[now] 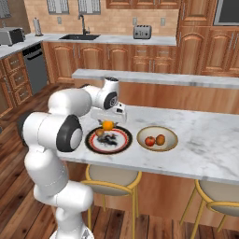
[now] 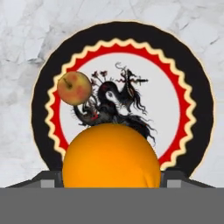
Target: Take the fruits from the plate on the dining counter and place two fruits in each bowl.
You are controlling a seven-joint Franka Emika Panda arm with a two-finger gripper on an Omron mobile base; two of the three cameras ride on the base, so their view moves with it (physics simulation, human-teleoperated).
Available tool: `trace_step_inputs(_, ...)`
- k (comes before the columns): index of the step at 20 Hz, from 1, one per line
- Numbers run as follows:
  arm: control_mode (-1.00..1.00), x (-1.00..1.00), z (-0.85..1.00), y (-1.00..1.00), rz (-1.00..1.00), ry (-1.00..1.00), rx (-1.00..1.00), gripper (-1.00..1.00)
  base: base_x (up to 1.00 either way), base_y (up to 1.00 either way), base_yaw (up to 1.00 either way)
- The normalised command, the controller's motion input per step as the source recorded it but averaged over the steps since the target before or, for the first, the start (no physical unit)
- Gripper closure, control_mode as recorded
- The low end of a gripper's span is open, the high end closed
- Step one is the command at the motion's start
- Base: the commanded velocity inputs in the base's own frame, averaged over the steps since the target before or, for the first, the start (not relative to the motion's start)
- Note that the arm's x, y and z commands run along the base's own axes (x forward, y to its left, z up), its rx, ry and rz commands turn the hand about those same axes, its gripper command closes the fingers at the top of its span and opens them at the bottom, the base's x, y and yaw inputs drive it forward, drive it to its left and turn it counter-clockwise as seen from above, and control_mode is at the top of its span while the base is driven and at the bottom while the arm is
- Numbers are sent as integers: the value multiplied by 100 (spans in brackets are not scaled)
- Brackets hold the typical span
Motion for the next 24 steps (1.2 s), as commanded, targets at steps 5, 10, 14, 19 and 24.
trace_step_inputs(5,-100,-10,6,0,0,0,0,100,0,0,0)
trace_step_inputs(10,100,-5,0,0,0,0,0,100,-15,-25,-1)
trace_step_inputs(14,100,0,0,0,0,0,0,100,-21,-100,0)
trace_step_inputs(19,100,0,0,0,0,0,0,100,0,-100,0)
trace_step_inputs(24,100,0,0,0,0,0,0,100,-9,-100,-6)
